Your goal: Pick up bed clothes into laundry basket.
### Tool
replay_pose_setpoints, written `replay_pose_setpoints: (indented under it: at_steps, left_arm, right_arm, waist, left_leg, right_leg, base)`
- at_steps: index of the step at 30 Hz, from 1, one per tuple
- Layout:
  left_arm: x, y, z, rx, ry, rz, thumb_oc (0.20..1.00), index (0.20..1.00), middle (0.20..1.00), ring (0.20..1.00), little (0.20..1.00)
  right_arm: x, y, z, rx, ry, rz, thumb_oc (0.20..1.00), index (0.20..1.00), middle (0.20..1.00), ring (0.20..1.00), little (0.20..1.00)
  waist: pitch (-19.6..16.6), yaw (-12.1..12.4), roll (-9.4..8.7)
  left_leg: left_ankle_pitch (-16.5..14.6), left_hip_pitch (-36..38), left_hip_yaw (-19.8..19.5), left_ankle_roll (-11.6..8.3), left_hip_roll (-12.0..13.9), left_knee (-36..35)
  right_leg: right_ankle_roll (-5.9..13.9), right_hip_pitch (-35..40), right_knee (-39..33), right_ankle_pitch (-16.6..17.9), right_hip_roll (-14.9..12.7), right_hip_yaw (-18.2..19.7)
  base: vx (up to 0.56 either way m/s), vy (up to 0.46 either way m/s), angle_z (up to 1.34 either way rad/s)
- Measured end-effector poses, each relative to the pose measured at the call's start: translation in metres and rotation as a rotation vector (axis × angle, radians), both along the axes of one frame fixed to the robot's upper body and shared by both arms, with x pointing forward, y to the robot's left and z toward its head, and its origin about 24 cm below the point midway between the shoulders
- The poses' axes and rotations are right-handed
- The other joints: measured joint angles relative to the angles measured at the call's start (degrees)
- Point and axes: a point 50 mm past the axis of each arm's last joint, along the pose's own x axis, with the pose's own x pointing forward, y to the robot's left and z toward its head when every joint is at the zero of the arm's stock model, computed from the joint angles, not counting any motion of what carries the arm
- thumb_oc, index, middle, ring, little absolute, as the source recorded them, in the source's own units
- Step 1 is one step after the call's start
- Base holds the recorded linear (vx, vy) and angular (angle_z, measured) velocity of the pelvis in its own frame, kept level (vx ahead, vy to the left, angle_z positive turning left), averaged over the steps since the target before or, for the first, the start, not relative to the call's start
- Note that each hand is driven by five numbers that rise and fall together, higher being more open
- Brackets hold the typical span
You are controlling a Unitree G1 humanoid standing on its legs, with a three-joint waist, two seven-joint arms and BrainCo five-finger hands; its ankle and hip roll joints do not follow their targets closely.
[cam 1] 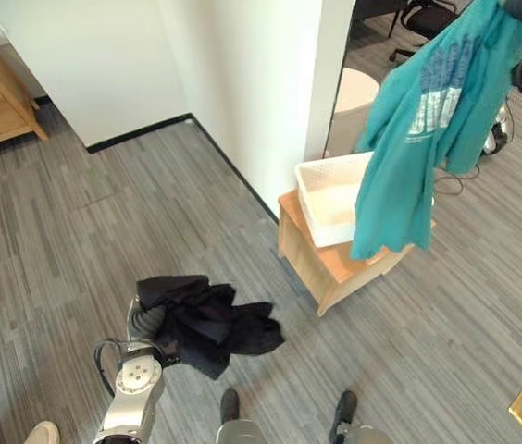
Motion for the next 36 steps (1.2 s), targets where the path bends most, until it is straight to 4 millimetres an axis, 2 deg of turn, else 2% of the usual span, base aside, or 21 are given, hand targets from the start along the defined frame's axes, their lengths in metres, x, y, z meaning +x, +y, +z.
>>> replay_pose_setpoints:
  at_steps: [2,3,4,5,7,8,9,10,11,12,13,15,16,17,19,23,24,27,29,31,36]
  left_arm:
    - [-0.002,0.002,-0.002,0.003,0.023,-0.004,0.2,0.2,0.2,0.2,0.2]
    - [-0.003,0.002,-0.004,0.001,0.035,-0.005,0.2,0.2,0.2,0.2,0.2]
    - [-0.004,0.002,-0.005,0.004,0.042,-0.008,0.2,0.2,0.2,0.2,0.2]
    - [-0.003,0.001,-0.006,0.008,0.045,-0.015,0.2,0.2,0.2,0.2,0.2]
    - [0.002,0.007,0.001,0.034,0.032,-0.018,0.2,0.2,0.2,0.2,0.2]
    - [0.005,0.013,0.005,0.046,0.022,-0.004,0.2,0.2,0.2,0.2,0.2]
    - [0.005,0.02,0.008,0.049,0.013,0.025,0.2,0.2,0.2,0.2,0.2]
    - [0.002,0.022,0.007,0.049,0.017,0.036,0.2,0.2,0.2,0.2,0.2]
    - [0.002,0.029,0.011,0.069,0.013,0.04,0.2,0.2,0.2,0.2,0.2]
    - [0.001,0.028,0.008,0.058,0.023,0.046,0.2,0.2,0.2,0.2,0.2]
    - [-0.002,0.021,0.0,0.031,0.041,0.04,0.2,0.2,0.2,0.2,0.2]
    - [-0.011,0.011,-0.015,-0.01,0.082,0.006,0.2,0.2,0.2,0.2,0.2]
    - [-0.018,0.011,-0.021,-0.031,0.101,-0.001,0.2,0.2,0.2,0.2,0.2]
    - [-0.024,0.011,-0.024,-0.053,0.112,0.005,0.2,0.2,0.2,0.2,0.2]
    - [-0.045,0.023,-0.037,-0.084,0.193,0.029,0.2,0.2,0.2,0.2,0.2]
    - [-0.052,0.036,-0.034,-0.08,0.198,0.048,0.2,0.2,0.2,0.2,0.2]
    - [-0.052,0.038,-0.033,-0.079,0.203,0.036,0.2,0.2,0.2,0.2,0.2]
    - [-0.055,0.042,-0.035,-0.081,0.223,0.033,0.2,0.2,0.2,0.2,0.2]
    - [-0.059,0.044,-0.037,-0.08,0.241,0.039,0.2,0.2,0.2,0.2,0.2]
    - [-0.066,0.045,-0.041,-0.083,0.266,0.044,0.2,0.2,0.2,0.2,0.2]
    - [-0.081,0.054,-0.049,-0.078,0.328,0.08,0.2,0.2,0.2,0.2,0.2]
  right_arm:
    - [-0.003,-0.004,0.003,-0.001,-0.008,-0.013,0.2,0.2,0.2,0.2,0.2]
    - [-0.004,-0.007,0.004,-0.002,-0.009,-0.023,0.2,0.2,0.2,0.2,0.2]
    - [-0.004,-0.008,0.004,0.0,-0.008,-0.03,0.2,0.2,0.2,0.2,0.2]
    - [-0.003,-0.011,0.003,-0.011,-0.002,-0.045,0.2,0.2,0.2,0.2,0.2]
    - [-0.005,-0.018,0.006,-0.043,0.007,-0.087,0.2,0.2,0.2,0.2,0.2]
    - [-0.009,-0.02,0.013,-0.048,-0.009,-0.098,0.2,0.2,0.2,0.2,0.2]
    - [-0.011,-0.017,0.02,-0.06,-0.028,-0.088,0.2,0.2,0.2,0.2,0.2]
    - [-0.012,-0.017,0.022,-0.059,-0.036,-0.088,0.2,0.2,0.2,0.2,0.2]
    - [-0.015,-0.021,0.025,-0.06,-0.039,-0.101,0.2,0.2,0.2,0.2,0.2]
    - [-0.017,-0.019,0.032,-0.057,-0.061,-0.097,0.2,0.2,0.2,0.2,0.2]
    - [-0.019,-0.01,0.039,-0.074,-0.085,-0.074,0.2,0.2,0.2,0.2,0.2]
    - [-0.02,-0.005,0.047,-0.098,-0.096,-0.076,0.2,0.2,0.2,0.2,0.2]
    - [-0.023,-0.003,0.05,-0.106,-0.108,-0.065,0.2,0.2,0.2,0.2,0.2]
    - [-0.025,0.0,0.054,-0.122,-0.12,-0.054,0.2,0.2,0.2,0.2,0.2]
    - [-0.029,0.01,0.063,-0.17,-0.141,-0.037,0.2,0.2,0.2,0.2,0.2]
    - [-0.043,0.023,0.084,-0.21,-0.201,0.002,0.2,0.2,0.2,0.2,0.2]
    - [-0.047,0.03,0.09,-0.241,-0.212,0.012,0.2,0.2,0.2,0.2,0.2]
    - [-0.052,0.04,0.1,-0.274,-0.228,0.028,0.2,0.2,0.2,0.2,0.2]
    - [-0.052,0.042,0.101,-0.283,-0.225,0.041,0.2,0.2,0.2,0.2,0.2]
    - [-0.05,0.042,0.099,-0.283,-0.216,0.041,0.2,0.2,0.2,0.2,0.2]
    - [-0.037,0.051,0.088,-0.308,-0.159,0.041,0.2,0.2,0.2,0.2,0.2]
  waist:
    - [0.2,-0.4,-0.6]
    - [0.3,-0.8,-0.55]
    - [0.4,-1.6,-0.55]
    - [0.9,-1.8,0.12]
    - [0.8,-2.6,-1.25]
    - [0.9,-2.7,-1.58]
    - [1.0,-3.3,-1.86]
    - [1.2,-3.3,-1.99]
    - [1.0,-3.0,-2.61]
    - [1.2,-3.5,-1.73]
    - [1.2,-3.3,0.69]
    - [1.1,-3.7,2.07]
    - [1.0,-4.0,2.3]
    - [0.9,-4.3,2.44]
    - [0.9,-4.9,3.22]
    - [0.8,-4.5,3.31]
    - [0.8,-4.6,3.36]
    - [0.7,-4.7,3.24]
    - [0.7,-4.7,3.24]
    - [0.1,-4.8,4.18]
    - [-2.2,-4.6,5.44]
  left_leg:
    - [0.1,0.1,1.6,0.08,0.0,0.1]
    - [0.2,-0.4,1.4,0.27,0.1,0.3]
    - [0.3,-0.4,1.1,0.36,0.2,0.5]
    - [0.2,-0.5,0.7,0.34,0.8,0.4]
    - [-0.2,-1.9,-1.9,0.48,0.0,0.1]
    - [-0.5,-2.8,-3.1,0.26,-0.2,-0.2]
    - [-0.3,-3.5,-3.8,0.03,0.2,-0.2]
    - [0.4,-3.5,-5.0,-1.37,0.3,0.0]
    - [0.5,-3.2,-6.1,-2.43,1.3,0.0]
    - [1.0,-3.1,-7.1,-3.42,2.9,-0.2]
    - [3.4,-4.1,-5.4,-1.35,4.8,-0.2]
    - [8.6,-6.5,-1.4,3.16,5.4,0.3]
    - [10.7,-7.0,0.8,4.5,5.8,0.1]
    - [11.3,-7.2,2.6,5.08,6.2,0.1]
    - [13.2,-7.4,8.4,4.11,6.3,0.4]
    - [13.4,-7.4,10.2,3.7,7.0,1.0]
    - [13.6,-7.1,12.5,3.38,7.0,0.6]
    - [13.5,-6.6,13.1,3.24,6.9,-0.2]
    - [13.2,-6.4,14.1,2.91,7.0,-0.2]
    - [11.7,-6.4,14.3,1.06,7.5,-0.2]
    - [10.8,-8.8,15.4,0.28,7.7,-0.3]
  right_leg:
    - [0.19,-0.6,1.7,-0.1,-0.6,0.4]
    - [0.65,-2.3,5.5,-1.3,-1.2,1.2]
    - [1.26,-3.7,8.7,-2.4,-1.8,2.5]
    - [2.28,-7.4,14.5,-4.7,-2.9,5.8]
    - [3.02,-8.3,8.8,-4.8,-5.9,8.6]
    - [3.89,-9.0,4.5,-3.6,-8.5,8.8]
    - [5.13,-7.7,-0.5,-1.0,-9.8,8.6]
    - [5.38,-7.1,-0.4,-0.2,-10.4,8.4]
    - [5.92,-3.8,0.0,0.1,-9.8,8.2]
    - [7.65,-2.0,0.0,0.8,-8.6,7.9]
    - [6.47,-2.1,0.0,1.4,-6.4,7.2]
    - [5.53,-1.5,0.0,0.0,-5.7,4.0]
    - [4.52,-1.2,0.0,-0.6,-5.4,2.6]
    - [4.14,-1.1,0.0,-0.8,-5.1,1.9]
    - [3.82,0.4,0.0,-2.4,-3.3,0.5]
    - [3.72,1.9,0.0,-2.7,-2.8,-1.1]
    - [3.78,2.5,0.0,-2.7,-2.9,-1.7]
    - [4.04,3.1,0.0,-3.0,-2.7,-2.1]
    - [4.0,3.2,0.0,-2.9,-2.6,-2.1]
    - [3.93,3.1,0.0,-2.9,-2.3,-2.1]
    - [3.83,0.2,0.0,-1.9,-2.3,-1.2]
  base:
    - [0.0,-0.021,0.01]
    - [0.08,-0.111,0.11]
    - [0.17,-0.183,0.12]
    - [0.3,-0.242,0.16]
    - [0.34,-0.204,0.23]
    - [0.37,-0.226,0.4]
    - [0.28,-0.213,0.42]
    - [0.31,-0.295,0.68]
    - [0.14,-0.218,0.75]
    - [0.15,-0.25,0.69]
    - [0.09,-0.175,0.51]
    - [0.06,-0.132,0.58]
    - [0.1,-0.175,0.55]
    - [0.19,-0.219,0.4]
    - [0.18,-0.16,0.41]
    - [0.08,-0.025,0.23]
    - [0.14,-0.003,0.26]
    - [0.1,-0.011,0.13]
    - [0.04,-0.017,0.03]
    - [0.0,-0.016,-0.01]
    - [-0.04,-0.035,-0.06]
